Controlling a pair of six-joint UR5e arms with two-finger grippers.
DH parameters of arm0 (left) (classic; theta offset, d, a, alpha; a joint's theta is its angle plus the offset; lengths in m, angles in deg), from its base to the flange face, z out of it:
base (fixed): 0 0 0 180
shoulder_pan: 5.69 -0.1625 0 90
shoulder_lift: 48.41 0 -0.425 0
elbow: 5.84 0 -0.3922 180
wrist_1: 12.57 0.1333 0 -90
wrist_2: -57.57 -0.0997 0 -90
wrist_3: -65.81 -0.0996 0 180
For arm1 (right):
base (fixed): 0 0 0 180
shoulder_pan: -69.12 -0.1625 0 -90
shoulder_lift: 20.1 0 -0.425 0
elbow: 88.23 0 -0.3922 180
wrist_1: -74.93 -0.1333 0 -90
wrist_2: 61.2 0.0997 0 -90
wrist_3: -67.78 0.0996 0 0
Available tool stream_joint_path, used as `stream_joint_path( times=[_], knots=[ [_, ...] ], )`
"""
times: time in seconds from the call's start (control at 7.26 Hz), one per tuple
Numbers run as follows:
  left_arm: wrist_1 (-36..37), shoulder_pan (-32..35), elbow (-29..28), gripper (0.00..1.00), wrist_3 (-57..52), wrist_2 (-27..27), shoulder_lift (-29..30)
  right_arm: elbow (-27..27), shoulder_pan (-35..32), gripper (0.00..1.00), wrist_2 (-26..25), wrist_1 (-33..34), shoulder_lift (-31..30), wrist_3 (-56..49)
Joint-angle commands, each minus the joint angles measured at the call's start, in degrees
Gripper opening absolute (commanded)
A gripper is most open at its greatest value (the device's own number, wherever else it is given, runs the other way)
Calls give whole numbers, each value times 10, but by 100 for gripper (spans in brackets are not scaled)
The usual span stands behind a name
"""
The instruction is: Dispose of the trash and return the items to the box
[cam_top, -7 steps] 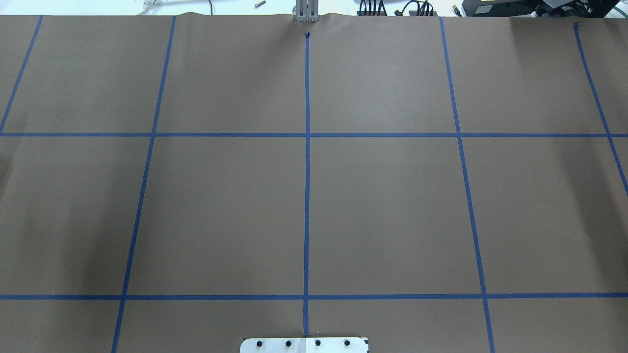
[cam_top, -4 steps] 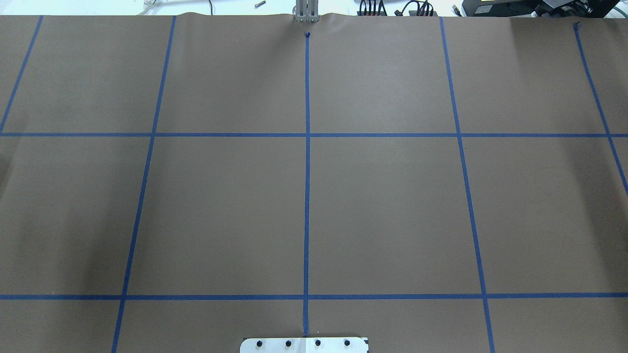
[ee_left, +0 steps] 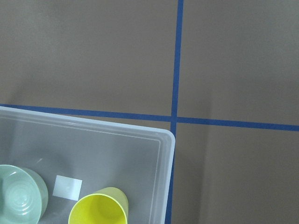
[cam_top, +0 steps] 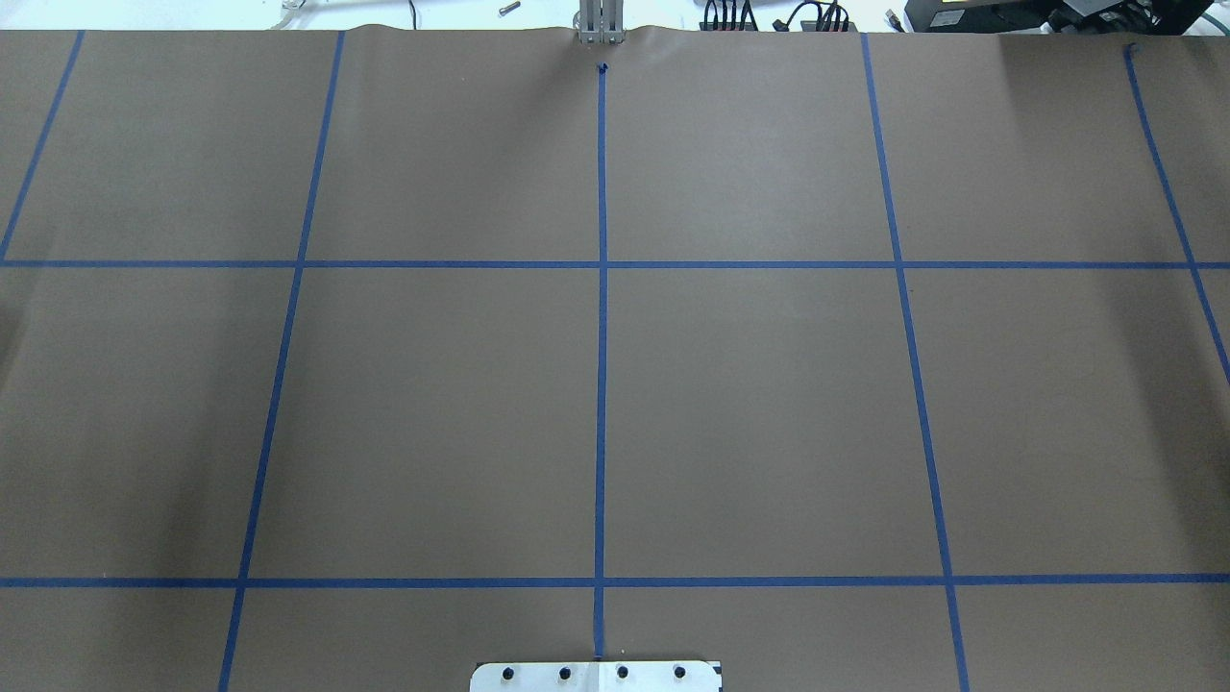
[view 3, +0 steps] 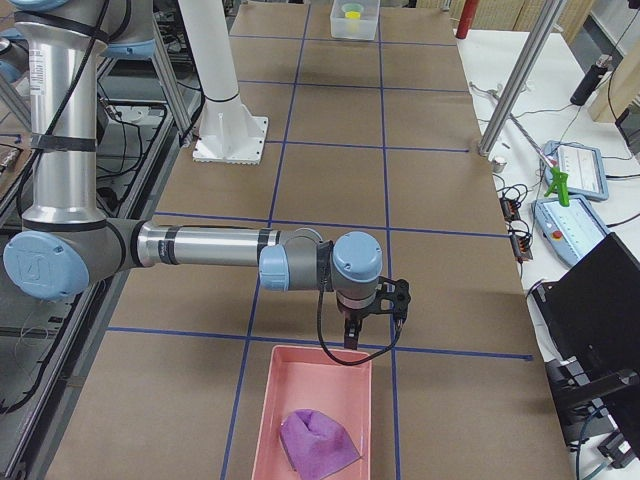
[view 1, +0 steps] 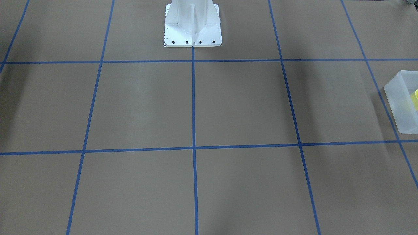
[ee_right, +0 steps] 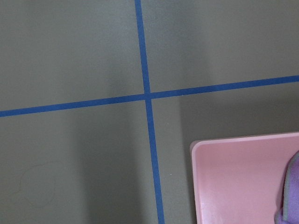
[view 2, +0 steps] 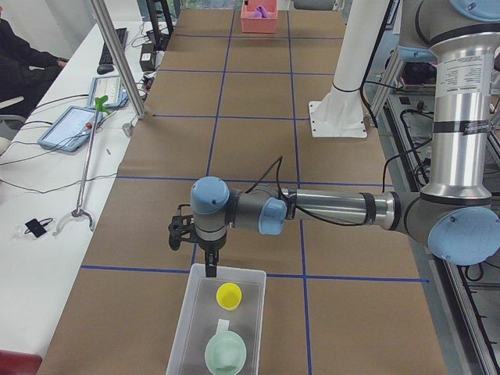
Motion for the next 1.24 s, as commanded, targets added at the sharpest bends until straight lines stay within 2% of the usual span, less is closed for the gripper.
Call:
stream_joint_path(
  times=[0.0,1.1],
  knots=[
    [-1,0,-3,99,-1,0,-1,1,0,100,0,0,1,4],
    [-3,-1,-12,99,0,1,0,1,0,100,-1,-1,1,4]
  ],
)
